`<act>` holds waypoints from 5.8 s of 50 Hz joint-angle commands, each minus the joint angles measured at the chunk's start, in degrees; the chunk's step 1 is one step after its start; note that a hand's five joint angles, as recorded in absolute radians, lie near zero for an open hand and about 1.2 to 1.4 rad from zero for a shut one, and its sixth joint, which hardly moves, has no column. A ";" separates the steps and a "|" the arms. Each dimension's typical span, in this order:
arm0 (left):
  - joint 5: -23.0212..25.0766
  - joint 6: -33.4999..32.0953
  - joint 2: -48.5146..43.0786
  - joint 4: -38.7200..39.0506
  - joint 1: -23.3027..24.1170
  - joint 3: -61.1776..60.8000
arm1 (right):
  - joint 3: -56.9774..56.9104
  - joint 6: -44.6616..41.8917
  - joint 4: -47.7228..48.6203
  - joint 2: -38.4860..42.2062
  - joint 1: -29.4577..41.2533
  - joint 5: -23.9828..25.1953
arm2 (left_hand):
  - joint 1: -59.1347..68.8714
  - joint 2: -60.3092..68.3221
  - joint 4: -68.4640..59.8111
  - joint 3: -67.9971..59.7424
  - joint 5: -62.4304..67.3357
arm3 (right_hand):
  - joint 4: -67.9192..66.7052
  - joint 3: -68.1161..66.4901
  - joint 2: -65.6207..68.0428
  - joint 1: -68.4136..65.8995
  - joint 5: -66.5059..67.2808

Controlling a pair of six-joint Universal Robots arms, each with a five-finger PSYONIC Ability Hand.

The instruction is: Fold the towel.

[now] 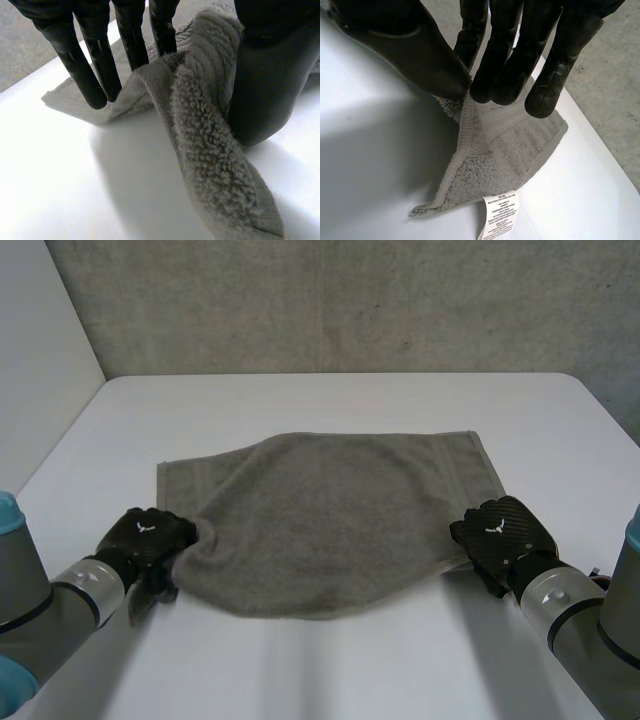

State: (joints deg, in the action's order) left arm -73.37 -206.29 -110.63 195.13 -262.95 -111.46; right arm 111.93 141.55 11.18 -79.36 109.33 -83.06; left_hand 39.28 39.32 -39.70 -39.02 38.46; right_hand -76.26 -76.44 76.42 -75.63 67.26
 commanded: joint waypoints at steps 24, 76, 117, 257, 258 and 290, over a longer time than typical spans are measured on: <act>-6.44 0.62 8.85 1.13 0.59 -5.17 | 1.54 -0.22 3.50 0.43 0.09 -0.09 | -6.87 -6.91 7.28 6.60 -16.04 | -3.74 -3.56 3.58 -4.37 2.74; -5.30 0.01 25.35 -6.50 5.42 -3.25 | -7.06 -0.84 -10.97 -15.90 -4.21 0.17 | 40.72 40.68 -40.30 -40.98 31.54 | -3.74 -3.56 3.58 -4.37 2.74; 5.52 -13.01 -6.76 -29.11 3.67 28.80 | -32.88 -15.96 -29.56 11.55 -5.36 5.90 | 40.72 40.68 -40.30 -40.98 31.54 | -3.74 -3.56 3.58 -4.37 2.74; 6.66 1.05 25.02 -19.44 -0.11 0.09 | -20.60 -11.65 -8.62 5.01 -25.43 1.94 | -0.47 -0.51 0.89 0.20 -9.65 | -3.74 -3.56 3.58 -4.37 2.74; 6.66 1.06 25.02 -19.44 -0.11 0.10 | -21.83 -10.60 -9.24 4.22 -20.44 1.67 | -0.47 -0.51 0.89 0.21 -9.65 | -3.74 -3.56 3.58 -4.37 2.74; 6.22 12.84 7.98 -16.28 12.62 9.68 | -13.69 1.18 -6.17 7.55 9.69 -5.99 | -4.51 -4.55 4.93 4.24 -13.68 | 66.26 66.44 -66.42 65.63 -67.26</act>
State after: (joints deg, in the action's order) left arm -67.14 -193.32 -101.44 177.40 -253.62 -101.70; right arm 87.91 141.73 4.45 -64.58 130.30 -92.15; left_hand 40.77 40.64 -41.16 -40.58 39.86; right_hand -14.50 -14.01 13.88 -13.13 3.42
